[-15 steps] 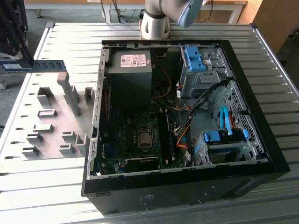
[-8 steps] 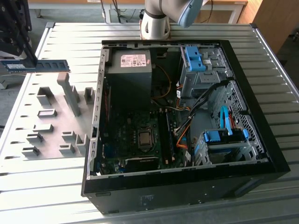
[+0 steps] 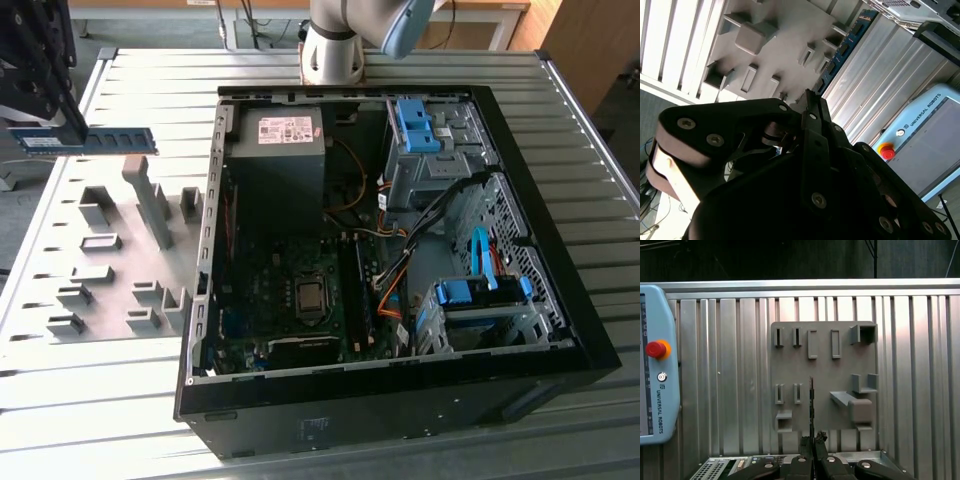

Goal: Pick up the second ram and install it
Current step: 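Pick up the second ram and move it above second insertion slot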

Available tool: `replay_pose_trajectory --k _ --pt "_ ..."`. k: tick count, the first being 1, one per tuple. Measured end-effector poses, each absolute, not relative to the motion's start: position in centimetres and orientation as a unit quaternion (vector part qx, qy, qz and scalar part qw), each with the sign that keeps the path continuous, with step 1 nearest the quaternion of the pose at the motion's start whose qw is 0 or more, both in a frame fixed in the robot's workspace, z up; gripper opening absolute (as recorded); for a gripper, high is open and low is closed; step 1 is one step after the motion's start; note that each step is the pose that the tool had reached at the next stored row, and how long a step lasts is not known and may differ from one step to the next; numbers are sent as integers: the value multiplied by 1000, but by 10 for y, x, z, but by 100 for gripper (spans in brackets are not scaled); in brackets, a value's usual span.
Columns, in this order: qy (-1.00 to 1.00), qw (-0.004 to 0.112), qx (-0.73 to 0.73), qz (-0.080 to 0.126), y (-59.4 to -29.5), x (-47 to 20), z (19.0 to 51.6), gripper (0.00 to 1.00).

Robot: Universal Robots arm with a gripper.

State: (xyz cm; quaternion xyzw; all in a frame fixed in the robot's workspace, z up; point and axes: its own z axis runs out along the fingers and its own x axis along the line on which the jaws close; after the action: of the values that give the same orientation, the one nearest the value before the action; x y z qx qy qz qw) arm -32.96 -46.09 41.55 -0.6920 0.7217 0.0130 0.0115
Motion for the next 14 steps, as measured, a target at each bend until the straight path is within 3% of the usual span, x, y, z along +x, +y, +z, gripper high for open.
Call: replay_pose_trajectory --k 14 --pt "722 12 -692 13 -461 -316 415 13"
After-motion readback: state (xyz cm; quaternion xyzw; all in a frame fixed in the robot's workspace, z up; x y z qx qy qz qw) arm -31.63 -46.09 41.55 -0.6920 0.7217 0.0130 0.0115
